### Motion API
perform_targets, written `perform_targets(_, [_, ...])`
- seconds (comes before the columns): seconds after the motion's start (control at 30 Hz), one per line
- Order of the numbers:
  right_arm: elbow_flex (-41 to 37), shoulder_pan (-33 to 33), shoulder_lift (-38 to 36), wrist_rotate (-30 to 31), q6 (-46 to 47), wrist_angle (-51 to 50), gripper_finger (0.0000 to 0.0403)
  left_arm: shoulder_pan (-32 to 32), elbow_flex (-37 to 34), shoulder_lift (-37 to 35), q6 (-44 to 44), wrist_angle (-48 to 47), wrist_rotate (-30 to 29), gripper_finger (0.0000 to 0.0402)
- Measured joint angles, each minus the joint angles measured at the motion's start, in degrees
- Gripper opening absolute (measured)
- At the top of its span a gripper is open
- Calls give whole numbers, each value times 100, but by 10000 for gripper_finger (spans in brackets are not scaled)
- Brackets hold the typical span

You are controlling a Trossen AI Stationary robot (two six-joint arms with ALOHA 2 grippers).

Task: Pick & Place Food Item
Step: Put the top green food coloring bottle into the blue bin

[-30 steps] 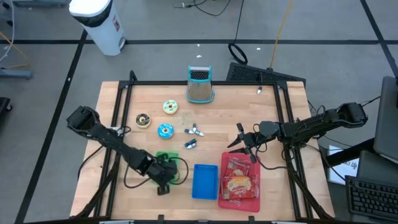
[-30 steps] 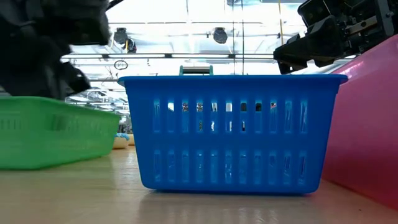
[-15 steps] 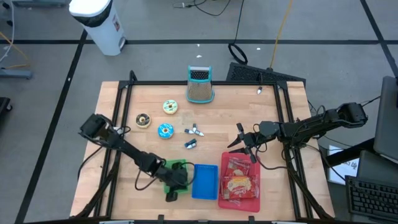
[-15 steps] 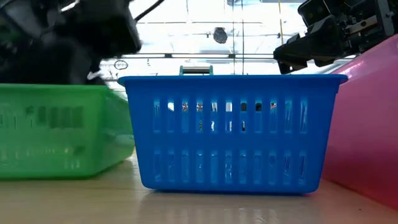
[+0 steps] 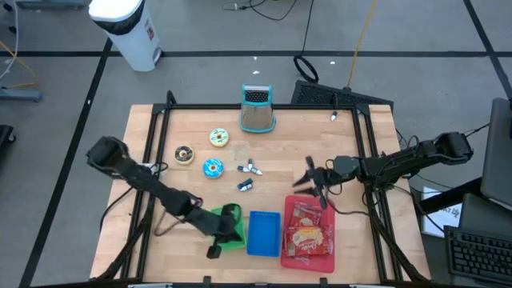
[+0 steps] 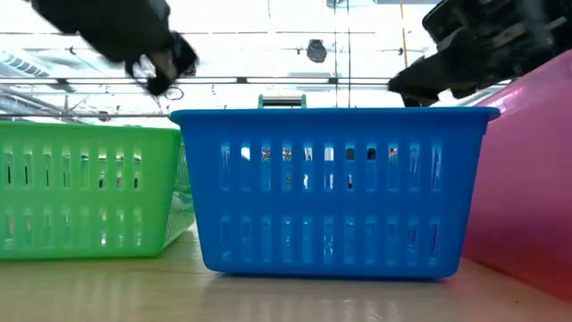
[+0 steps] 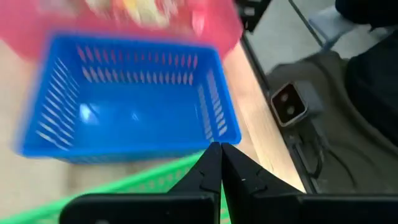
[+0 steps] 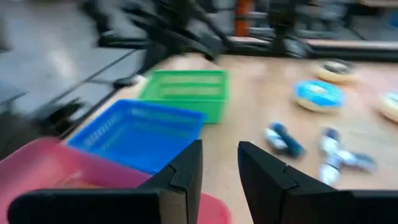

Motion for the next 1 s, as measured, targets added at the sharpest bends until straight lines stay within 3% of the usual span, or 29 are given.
perform_targets(0.2, [6,-519,-286,3380,666,-1051,93,-179,2,-1357,415,-1497,-1596,5])
perform_targets(0.3, [204,-1042,-304,4189,940,-2023,105,-182,-35,-1939,273,-2346,-2553,5])
perform_targets(0.47, [692,-2239,-184,3855,1565,-3488,150,-51,-595,-2876,9,-2546,-3502,10])
perform_targets(0.6, [871,-3330,-88,3364,1642,-3658,196,472,-1270,-3453,-436,-2558,-3463,44])
perform_targets(0.73, [916,-4396,83,2724,1783,-3538,223,1157,-1855,-3894,-814,-2478,-3044,105])
perform_targets(0.83, [916,-4989,350,2360,1798,-3424,228,1646,-2155,-4066,-618,-2476,-2863,152])
perform_targets(1.0, [916,-5577,910,2360,1787,-3307,219,2314,-2356,-4107,-225,-2320,-2766,209])
